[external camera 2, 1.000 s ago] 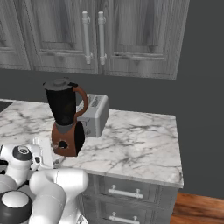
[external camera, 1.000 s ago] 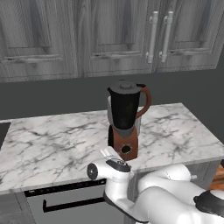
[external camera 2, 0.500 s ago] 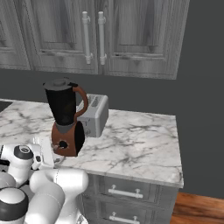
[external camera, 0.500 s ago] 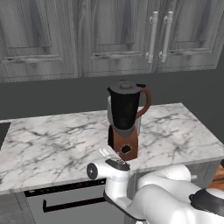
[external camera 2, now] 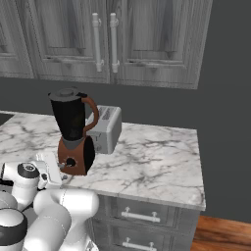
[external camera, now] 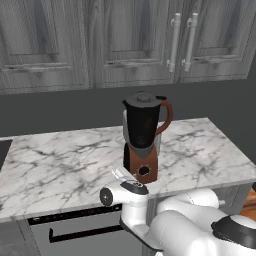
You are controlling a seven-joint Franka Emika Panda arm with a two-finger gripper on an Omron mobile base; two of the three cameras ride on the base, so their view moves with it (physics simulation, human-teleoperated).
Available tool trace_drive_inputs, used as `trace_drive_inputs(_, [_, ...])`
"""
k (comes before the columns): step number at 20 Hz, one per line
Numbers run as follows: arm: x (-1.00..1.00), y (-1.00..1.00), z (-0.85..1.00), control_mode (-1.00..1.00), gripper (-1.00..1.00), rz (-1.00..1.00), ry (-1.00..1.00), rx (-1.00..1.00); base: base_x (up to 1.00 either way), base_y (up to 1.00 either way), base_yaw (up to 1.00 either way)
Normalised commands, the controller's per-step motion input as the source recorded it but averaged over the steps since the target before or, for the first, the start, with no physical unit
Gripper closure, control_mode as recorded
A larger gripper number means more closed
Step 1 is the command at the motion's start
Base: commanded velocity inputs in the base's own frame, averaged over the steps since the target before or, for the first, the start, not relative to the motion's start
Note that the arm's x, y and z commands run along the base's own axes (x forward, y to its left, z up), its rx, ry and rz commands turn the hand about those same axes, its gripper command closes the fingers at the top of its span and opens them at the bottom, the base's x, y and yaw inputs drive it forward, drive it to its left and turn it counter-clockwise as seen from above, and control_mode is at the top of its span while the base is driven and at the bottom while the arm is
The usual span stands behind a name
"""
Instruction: Open the blender lid, put the pear in the blender, close the lid, and start the blender.
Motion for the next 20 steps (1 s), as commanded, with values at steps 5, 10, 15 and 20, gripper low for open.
trace_drive_inputs(5, [0.23, 0.00, 0.00, -1.00, -1.00, 0.01, -0.13, 0.00, 0.00, 0.00, 0.00])
trace_drive_inputs(10, [0.08, 0.00, 0.00, -1.00, -1.00, 0.01, -0.18, 0.00, 0.00, 0.00, 0.00])
trace_drive_inputs(15, [-0.64, 0.04, 0.02, -1.00, -1.00, 0.00, -0.29, 0.00, 0.00, 0.00, 0.00])
trace_drive_inputs(20, [-0.72, 0.06, 0.49, -1.00, -1.00, 0.00, -0.22, 0.00, 0.00, 0.00, 0.00])
